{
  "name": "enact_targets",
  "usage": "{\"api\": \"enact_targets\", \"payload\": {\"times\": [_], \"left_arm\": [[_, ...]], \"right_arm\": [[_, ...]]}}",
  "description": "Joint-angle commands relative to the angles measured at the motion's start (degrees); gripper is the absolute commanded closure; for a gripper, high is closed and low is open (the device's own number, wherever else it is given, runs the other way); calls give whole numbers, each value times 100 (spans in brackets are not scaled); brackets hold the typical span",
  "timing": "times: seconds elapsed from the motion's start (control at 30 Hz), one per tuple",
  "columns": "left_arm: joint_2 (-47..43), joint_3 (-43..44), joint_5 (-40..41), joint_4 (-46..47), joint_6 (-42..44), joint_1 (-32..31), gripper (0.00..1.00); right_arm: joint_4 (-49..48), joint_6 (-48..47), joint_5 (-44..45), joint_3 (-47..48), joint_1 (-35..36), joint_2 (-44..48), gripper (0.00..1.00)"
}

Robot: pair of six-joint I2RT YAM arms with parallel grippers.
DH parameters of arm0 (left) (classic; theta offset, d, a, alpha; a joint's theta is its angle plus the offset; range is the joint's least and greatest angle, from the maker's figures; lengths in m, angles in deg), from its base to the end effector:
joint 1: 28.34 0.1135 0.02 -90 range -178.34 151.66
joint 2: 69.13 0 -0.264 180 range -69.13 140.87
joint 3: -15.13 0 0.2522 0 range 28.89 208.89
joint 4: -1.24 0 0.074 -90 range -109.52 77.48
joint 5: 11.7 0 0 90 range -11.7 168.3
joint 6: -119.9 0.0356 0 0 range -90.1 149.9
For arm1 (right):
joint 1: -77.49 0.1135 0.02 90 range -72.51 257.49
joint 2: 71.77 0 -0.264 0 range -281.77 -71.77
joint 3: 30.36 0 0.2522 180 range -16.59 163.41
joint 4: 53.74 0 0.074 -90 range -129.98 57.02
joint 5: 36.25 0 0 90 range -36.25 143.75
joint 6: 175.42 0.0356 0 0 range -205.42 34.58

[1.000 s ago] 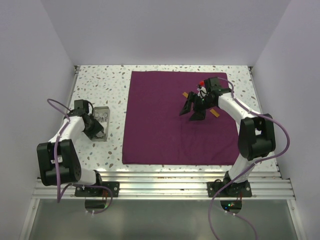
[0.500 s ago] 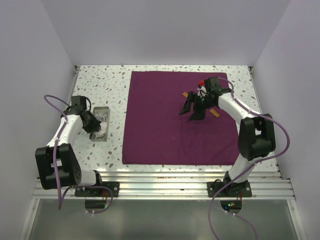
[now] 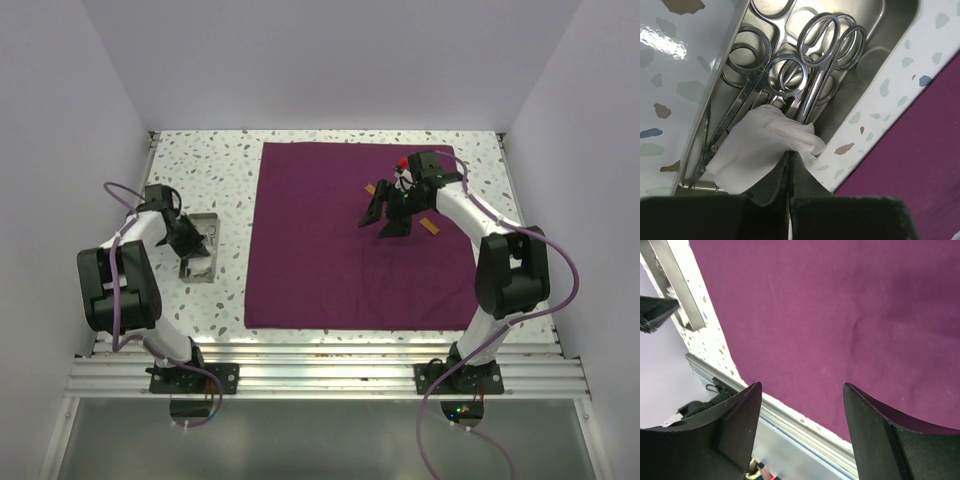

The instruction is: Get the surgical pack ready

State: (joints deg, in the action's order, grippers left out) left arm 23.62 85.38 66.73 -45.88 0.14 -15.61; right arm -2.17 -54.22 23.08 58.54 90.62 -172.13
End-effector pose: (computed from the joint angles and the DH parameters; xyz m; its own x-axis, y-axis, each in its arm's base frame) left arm 0.2977 0.0599 0.1786 -0.7204 -0.6613 -0.2090 -0.5821 0.7404 -0.3361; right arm 0.3485 0.0999 0.2298 -0.9603 0.2335 -0.1524 0.0898 0.7764 0.6238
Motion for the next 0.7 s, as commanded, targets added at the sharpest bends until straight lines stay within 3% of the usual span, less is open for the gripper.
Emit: {"api": "enact_targets", "payload": {"times": [0.0, 0.27, 0.4, 0.53, 0.67], "left_arm": [[208, 73, -153, 278, 286, 71, 100], [94, -6, 182, 129, 471, 230, 100], [-46, 29, -63, 93, 471, 247, 99], [-300, 55, -310, 85, 392, 238, 92], [-512, 143, -477, 23, 436, 239, 73]], "right_arm": [[157, -97, 237, 510, -29, -150, 30], [149, 184, 975, 1152, -433, -695, 30], [315, 290, 1423, 1407, -723, -898, 30], [474, 290, 1995, 1627, -1057, -1029, 29], [894, 36, 2775, 1969, -1119, -1240, 29]]}}
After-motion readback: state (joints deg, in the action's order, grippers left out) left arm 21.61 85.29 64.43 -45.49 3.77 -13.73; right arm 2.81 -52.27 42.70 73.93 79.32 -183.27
